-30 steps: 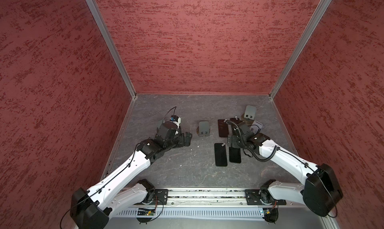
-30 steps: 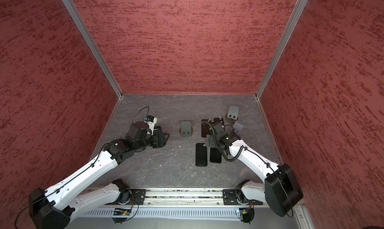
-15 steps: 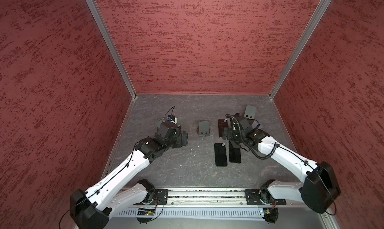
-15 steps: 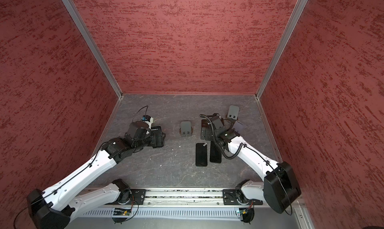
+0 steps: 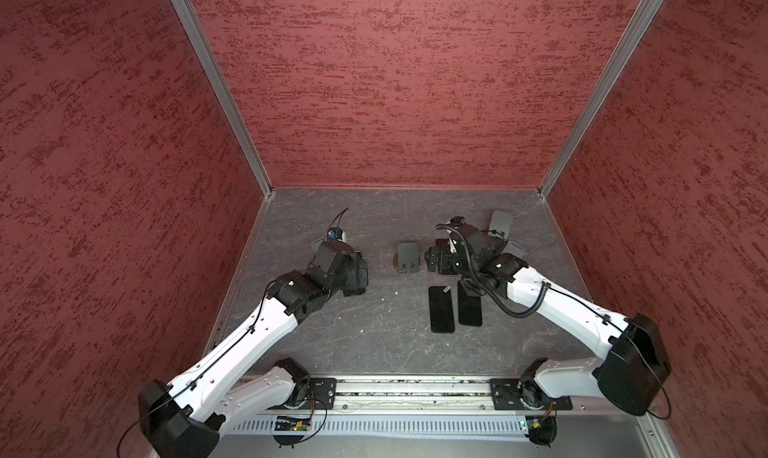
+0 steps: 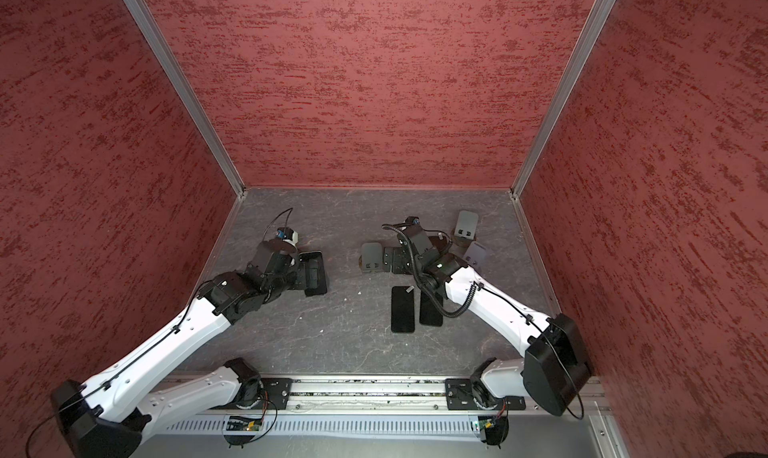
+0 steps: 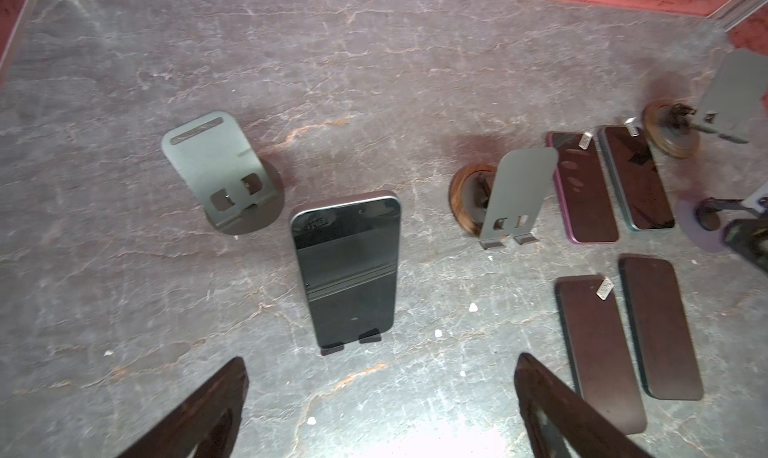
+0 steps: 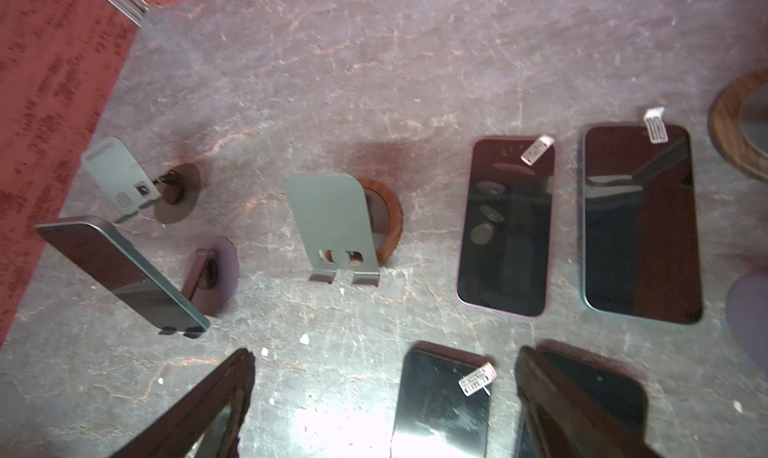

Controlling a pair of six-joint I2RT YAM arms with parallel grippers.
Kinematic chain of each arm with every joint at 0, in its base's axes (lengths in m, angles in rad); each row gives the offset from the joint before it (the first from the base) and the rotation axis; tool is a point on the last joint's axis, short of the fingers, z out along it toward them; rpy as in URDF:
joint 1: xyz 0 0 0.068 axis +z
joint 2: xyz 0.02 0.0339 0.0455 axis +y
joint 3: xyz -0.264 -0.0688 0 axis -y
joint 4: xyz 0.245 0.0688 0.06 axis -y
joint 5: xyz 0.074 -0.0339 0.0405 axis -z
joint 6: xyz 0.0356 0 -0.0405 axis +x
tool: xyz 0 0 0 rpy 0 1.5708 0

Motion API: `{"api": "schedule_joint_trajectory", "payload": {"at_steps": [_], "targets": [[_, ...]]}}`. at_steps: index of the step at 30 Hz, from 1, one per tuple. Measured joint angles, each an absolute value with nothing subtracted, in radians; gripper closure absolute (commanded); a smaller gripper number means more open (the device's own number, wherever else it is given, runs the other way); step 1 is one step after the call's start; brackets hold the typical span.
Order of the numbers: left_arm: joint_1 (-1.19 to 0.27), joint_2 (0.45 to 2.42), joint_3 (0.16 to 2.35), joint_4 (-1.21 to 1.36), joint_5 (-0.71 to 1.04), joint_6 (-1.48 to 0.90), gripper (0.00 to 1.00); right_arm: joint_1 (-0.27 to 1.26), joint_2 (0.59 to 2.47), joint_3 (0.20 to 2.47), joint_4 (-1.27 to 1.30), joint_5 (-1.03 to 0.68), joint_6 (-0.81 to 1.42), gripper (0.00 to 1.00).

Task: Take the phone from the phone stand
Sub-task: 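Move the right gripper toward the emptied stand while the left gripper hovers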

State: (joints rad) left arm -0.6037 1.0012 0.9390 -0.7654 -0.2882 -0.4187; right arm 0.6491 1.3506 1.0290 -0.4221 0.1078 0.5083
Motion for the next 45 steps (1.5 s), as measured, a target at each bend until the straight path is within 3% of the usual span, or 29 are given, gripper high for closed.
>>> {"api": "schedule_joint_trajectory", "payload": {"at_steps": [16, 45], "targets": [[-0.628, 1.019, 0.925, -0.911, -0.382, -0.545, 0.00, 0.658, 1.396, 1.076, -0.345, 0.108, 0.485, 0.01], [-0.609, 1.280, 0.949, -0.705, -0.423, -0.538, 0.00, 0.658, 1.370, 1.000, -0.303, 0.117, 0.462, 0.01]]}}
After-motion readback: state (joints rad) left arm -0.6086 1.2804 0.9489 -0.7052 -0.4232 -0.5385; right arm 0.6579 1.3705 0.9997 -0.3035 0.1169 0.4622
